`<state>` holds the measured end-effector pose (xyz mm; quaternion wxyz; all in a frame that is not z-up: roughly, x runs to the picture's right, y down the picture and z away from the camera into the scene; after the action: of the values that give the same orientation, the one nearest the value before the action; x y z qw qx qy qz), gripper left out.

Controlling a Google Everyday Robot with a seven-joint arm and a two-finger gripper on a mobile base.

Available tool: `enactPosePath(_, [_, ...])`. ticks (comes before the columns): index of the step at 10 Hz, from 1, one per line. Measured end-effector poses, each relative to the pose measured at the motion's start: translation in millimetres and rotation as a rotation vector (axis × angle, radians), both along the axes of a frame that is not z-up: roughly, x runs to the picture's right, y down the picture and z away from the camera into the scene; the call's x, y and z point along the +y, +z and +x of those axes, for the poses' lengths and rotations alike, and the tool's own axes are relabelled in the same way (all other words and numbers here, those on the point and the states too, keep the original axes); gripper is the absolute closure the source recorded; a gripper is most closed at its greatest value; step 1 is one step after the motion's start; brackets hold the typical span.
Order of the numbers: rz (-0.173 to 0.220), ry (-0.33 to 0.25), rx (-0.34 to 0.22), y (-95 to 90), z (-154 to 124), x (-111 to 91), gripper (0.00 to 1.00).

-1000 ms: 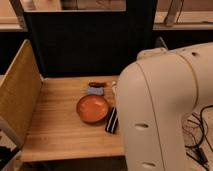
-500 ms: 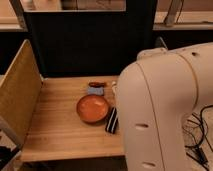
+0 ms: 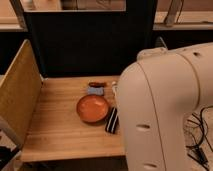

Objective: Pick up the ceramic cup

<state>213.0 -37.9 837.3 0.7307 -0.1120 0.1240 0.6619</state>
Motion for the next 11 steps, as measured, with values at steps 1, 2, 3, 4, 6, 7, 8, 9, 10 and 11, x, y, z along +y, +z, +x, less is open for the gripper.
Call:
enactPosePath(1, [0.013, -0.006, -0.02, -3.2, -8, -2, 0.2])
enactPosePath(2, [0.025, -0.026, -0.047, -7.6, -20, -2, 0.2])
enactPosePath(3, [0.035, -0.069, -0.071, -12.8, -33, 1, 0.2])
enactPosePath(4, [0.04, -0.11, -0.085, -16.9, -43, 5, 0.2])
enactPosePath(6, [0.049, -0.195, -0.083, -25.4, -49, 15, 0.2])
enactPosePath(7, [0.049, -0.216, -0.073, -27.9, -48, 21, 0.2])
enactPosePath(8, [0.043, -0.228, -0.054, -29.4, -43, 30, 0.2])
enactPosePath(9, [0.037, -0.228, -0.041, -30.2, -38, 35, 0.2])
enactPosePath(10, [0.027, -0.223, -0.026, -30.7, -33, 43, 0.2])
enactPosePath(11, [0.014, -0.221, -0.016, -30.8, -29, 52, 0.2])
